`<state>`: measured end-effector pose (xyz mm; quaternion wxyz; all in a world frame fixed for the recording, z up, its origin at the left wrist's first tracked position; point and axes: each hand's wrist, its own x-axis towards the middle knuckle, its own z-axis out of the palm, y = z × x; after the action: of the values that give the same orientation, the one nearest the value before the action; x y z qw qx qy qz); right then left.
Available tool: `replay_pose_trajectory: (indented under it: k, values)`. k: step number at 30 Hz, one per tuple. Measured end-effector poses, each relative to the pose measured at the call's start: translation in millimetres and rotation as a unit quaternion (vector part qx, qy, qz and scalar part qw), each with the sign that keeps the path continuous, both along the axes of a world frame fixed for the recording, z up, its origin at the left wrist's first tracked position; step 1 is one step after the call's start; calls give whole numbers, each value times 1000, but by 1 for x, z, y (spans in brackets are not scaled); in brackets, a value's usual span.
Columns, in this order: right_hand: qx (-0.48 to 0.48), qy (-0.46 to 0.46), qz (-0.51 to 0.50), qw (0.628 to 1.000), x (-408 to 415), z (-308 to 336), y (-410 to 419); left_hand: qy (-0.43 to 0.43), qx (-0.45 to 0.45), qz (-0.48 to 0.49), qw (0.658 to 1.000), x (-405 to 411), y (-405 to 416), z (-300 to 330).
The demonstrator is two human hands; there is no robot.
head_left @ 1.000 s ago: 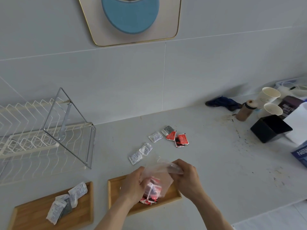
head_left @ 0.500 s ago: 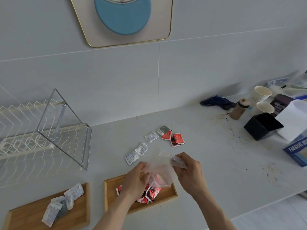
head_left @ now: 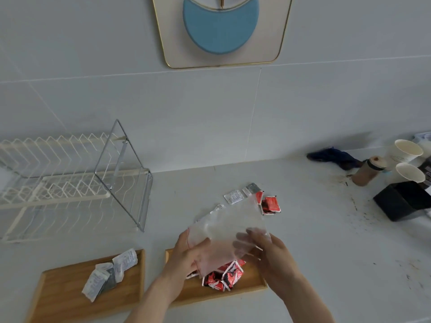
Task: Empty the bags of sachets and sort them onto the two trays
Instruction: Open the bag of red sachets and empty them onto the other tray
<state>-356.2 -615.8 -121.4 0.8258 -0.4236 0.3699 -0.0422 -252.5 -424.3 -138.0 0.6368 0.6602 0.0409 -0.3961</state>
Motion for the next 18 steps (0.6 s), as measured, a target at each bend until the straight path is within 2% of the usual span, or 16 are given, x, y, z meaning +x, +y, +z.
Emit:
replay_pose_trajectory:
  k: [3,7,11,13,18]
  values:
    - [-8,10,46,999,17,-8,17,-38,21,88,995,11,24,1]
    - [-156,51,90,982,49,-13,51,-53,41,164,984,25,71,6]
    - [-288,76,200,934,82,-20,98,-64,73,216,971,36,132,4]
    - [-308,76,221,922,97,-23,128,-52,78,265,960,41,165,3]
    - [-292,82,241,922,131,-32,211,-37,89,344,934,48,256,10]
